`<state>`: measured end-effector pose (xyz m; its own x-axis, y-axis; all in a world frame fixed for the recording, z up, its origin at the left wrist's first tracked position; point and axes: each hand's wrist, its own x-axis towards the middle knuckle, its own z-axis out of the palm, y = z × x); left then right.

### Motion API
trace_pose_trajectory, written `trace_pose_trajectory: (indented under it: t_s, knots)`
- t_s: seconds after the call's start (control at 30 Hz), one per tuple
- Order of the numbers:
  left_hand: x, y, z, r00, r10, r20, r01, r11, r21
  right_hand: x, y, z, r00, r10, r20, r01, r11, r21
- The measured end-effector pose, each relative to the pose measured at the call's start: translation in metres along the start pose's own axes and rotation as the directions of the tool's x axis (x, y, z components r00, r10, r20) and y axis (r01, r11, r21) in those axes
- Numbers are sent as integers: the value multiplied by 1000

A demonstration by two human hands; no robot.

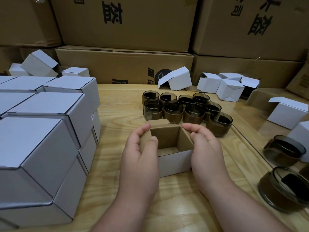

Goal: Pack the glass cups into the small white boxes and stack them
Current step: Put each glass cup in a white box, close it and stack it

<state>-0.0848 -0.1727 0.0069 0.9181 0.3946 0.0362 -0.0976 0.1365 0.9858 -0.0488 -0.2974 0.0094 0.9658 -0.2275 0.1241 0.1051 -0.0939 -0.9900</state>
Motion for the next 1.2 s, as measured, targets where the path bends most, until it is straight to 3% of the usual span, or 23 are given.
trace_pose_trajectory:
  t_s: [0.23,0.53,0.67,0.8,1.0,1.2]
  knots:
    - [0,-4,2,996,88,-17,-88,996,4,2,2,-2,999,-32,-12,32,999,-7]
    - [0,-7,0,993,119,21,-119,993,-8,10,3,-18,941,-333,-60,324,938,-123]
    - [0,-6,-1,994,109,23,-109,994,6,32,6,-36,944,-301,-136,245,914,-324]
    - [0,-6,-1,996,93,5,-93,995,22,43,17,-39,973,-205,-105,128,860,-495]
    - [-1,-7,-3,993,115,19,-116,990,83,41,19,-36,953,-248,-173,121,837,-533]
    - [1,-10,-3,991,132,23,-134,987,84,37,14,-35,921,-321,-221,199,875,-441]
